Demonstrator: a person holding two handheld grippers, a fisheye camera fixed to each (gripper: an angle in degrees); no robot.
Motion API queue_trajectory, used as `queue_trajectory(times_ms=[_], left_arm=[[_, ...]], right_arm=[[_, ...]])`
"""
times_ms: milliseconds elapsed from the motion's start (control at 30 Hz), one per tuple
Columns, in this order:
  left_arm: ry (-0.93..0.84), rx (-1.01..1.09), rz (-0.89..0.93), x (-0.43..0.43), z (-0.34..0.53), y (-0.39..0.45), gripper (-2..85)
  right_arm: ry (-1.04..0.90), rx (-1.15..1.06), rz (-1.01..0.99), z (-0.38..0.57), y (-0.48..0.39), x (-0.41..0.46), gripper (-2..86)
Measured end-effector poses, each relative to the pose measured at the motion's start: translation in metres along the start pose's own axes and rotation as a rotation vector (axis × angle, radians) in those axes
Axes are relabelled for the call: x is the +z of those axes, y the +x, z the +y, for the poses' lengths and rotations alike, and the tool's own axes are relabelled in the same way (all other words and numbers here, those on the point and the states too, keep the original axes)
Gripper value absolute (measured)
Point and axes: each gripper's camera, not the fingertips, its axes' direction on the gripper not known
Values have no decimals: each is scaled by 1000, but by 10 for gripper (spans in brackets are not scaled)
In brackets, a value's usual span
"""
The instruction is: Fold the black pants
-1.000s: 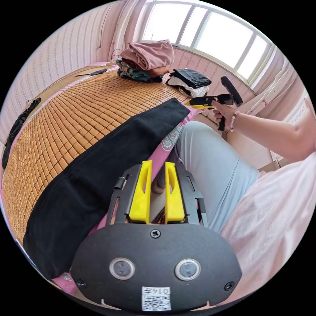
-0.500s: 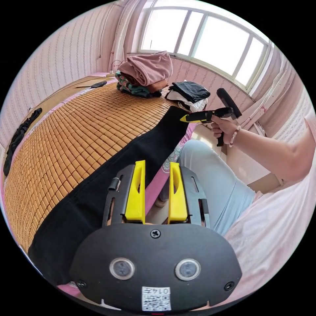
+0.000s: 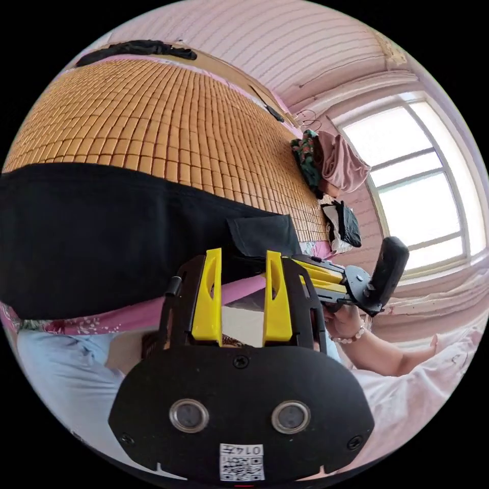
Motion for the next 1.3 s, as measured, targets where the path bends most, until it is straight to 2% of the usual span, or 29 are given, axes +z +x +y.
queue_trajectory(times_ms=[133,200,333,467,567,733,833,1000,1133,1300], left_arm=[[-9,-103,97,-22,-3,-22,135],[-76,-197,221,-26,-7,-38,137],[-84,-281,340,-38,-19,-53,139],[-84,-311,417,-60,-30,-59,142],[-20,-347,470,-85,-31,-66,147],[-55,-389,449,-100,-35,-67,177],[-59,-401,509,-103,-37,-62,168],[-8,-348,516,-126,-39,-47,36],[0,-258,464,-149,-40,-31,9],[91,-94,319,-202,-37,-3,-1]], right_arm=[[9,-37,96,-2,-29,0,59],[11,-78,135,-3,-43,2,58],[15,-143,256,-9,-69,3,57],[14,-164,259,-16,-78,0,56],[6,-171,253,-22,-84,0,57],[-7,-238,272,-29,-103,11,57],[-7,-273,259,-35,-113,14,58],[-4,-303,247,-45,-124,17,58],[26,-303,234,-58,-126,15,58],[81,-316,201,-87,-131,13,59]])
